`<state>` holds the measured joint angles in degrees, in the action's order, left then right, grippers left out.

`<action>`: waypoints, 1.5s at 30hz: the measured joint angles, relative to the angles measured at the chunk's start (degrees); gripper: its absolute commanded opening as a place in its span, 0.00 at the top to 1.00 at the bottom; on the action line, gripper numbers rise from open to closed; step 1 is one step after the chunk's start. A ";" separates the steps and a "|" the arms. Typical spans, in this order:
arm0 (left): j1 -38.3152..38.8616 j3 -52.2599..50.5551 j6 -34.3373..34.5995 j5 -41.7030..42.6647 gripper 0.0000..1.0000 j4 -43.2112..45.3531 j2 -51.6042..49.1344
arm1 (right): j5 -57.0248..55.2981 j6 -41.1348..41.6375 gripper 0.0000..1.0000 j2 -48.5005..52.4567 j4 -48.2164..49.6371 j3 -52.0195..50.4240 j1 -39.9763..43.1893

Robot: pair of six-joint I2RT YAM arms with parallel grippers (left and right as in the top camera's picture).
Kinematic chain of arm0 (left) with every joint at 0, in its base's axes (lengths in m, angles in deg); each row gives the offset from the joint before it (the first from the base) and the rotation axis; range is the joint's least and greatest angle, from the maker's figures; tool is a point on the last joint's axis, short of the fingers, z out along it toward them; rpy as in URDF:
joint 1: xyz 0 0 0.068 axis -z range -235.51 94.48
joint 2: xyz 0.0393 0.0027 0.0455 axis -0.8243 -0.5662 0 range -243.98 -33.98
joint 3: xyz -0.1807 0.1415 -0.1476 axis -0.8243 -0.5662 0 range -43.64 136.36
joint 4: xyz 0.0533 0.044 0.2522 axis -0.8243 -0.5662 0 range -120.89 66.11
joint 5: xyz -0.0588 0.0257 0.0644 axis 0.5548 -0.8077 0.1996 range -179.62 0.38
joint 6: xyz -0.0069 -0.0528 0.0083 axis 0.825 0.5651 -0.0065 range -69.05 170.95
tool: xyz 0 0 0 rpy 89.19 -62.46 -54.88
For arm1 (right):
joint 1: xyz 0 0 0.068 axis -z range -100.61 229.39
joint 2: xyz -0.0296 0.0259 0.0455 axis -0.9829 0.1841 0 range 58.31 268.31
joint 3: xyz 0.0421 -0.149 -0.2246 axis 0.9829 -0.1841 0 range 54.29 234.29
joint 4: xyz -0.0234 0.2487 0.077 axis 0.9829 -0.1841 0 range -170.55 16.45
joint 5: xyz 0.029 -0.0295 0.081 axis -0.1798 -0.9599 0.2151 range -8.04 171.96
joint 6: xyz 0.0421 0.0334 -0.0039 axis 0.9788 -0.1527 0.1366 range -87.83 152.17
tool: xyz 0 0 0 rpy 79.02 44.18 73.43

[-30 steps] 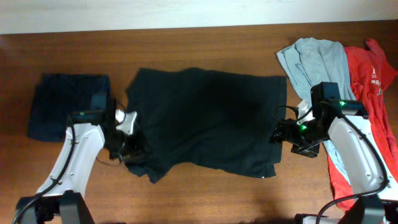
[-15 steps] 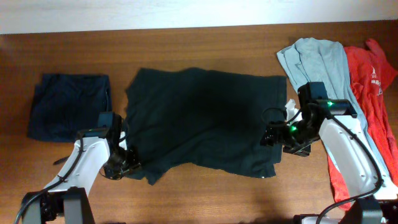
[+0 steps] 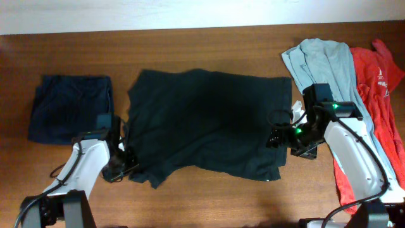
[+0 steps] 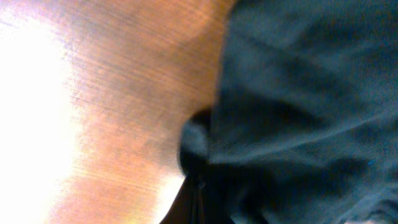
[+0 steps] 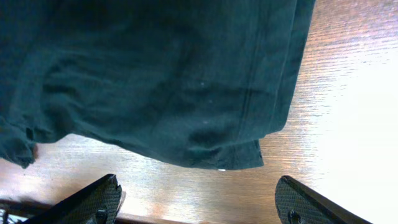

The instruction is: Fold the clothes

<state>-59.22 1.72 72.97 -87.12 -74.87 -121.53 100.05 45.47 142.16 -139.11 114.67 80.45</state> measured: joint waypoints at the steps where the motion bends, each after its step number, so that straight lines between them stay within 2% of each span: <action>1: -1.25 0.20 -0.37 -0.15 1.00 -1.03 0.13 | -0.07 0.48 0.15 0.00 0.02 -0.66 0.00; 6: -10.67 3.87 -3.69 -0.42 1.00 -3.02 2.97 | -0.22 3.23 0.16 0.00 0.83 -5.16 0.00; 8: -13.35 5.01 -5.42 0.07 1.00 -3.02 5.01 | -0.24 4.61 0.22 0.00 1.33 -8.04 0.00; 9: -13.68 5.03 -6.14 0.28 1.00 -3.23 5.51 | -0.24 5.35 0.27 0.00 1.75 -9.44 0.00; 12: -13.68 5.03 -7.28 0.74 1.00 -3.45 5.60 | -0.20 7.41 0.31 0.00 3.56 -14.36 0.00; 14: -13.68 5.03 -7.63 0.74 1.00 -3.45 5.60 | 0.48 8.31 0.44 -0.02 5.60 -17.11 0.00; 15: -13.68 5.03 -7.72 0.74 1.00 -3.39 5.60 | 0.94 8.48 0.46 -0.02 6.69 -18.14 0.00; 21: -13.68 5.03 -7.76 1.07 1.00 -3.10 5.60 | 3.56 9.27 0.52 -0.13 14.67 -24.81 0.00; 24: -13.68 5.03 -7.76 1.14 1.00 -3.06 5.60 | 5.77 9.90 0.65 -1.09 17.09 -26.88 0.02; 27: -13.68 5.03 -7.78 1.16 1.00 -3.04 5.60 | 7.91 10.25 0.93 -1.40 20.92 -27.93 0.00; 28: -13.68 5.03 -7.80 1.16 1.00 -3.08 5.60 | 7.98 10.29 0.96 -1.40 21.79 -28.13 0.00; 31: -13.68 5.03 -7.93 1.38 1.00 -3.23 5.60 | 7.06 10.25 0.96 -1.36 18.67 -27.50 0.00; 34: -13.68 5.03 -7.93 1.36 1.00 -3.63 5.60 | 2.25 10.36 0.96 -3.21 6.25 -23.26 0.00; 36: -13.68 5.03 -7.93 1.57 1.00 -3.96 5.62 | -2.34 11.08 0.96 -7.93 -1.40 -18.32 0.00; 40: -13.68 5.03 -7.93 1.57 1.00 -4.87 7.08 | -5.33 13.68 0.96 -15.93 -6.82 -14.88 0.00; 45: -13.68 5.03 -7.96 1.55 1.00 -9.57 11.32 | -6.36 15.21 0.96 -18.29 -12.63 -14.88 0.00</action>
<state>-72.90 6.75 65.01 -85.57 -84.44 -110.21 93.69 60.68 123.87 -151.75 99.78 80.45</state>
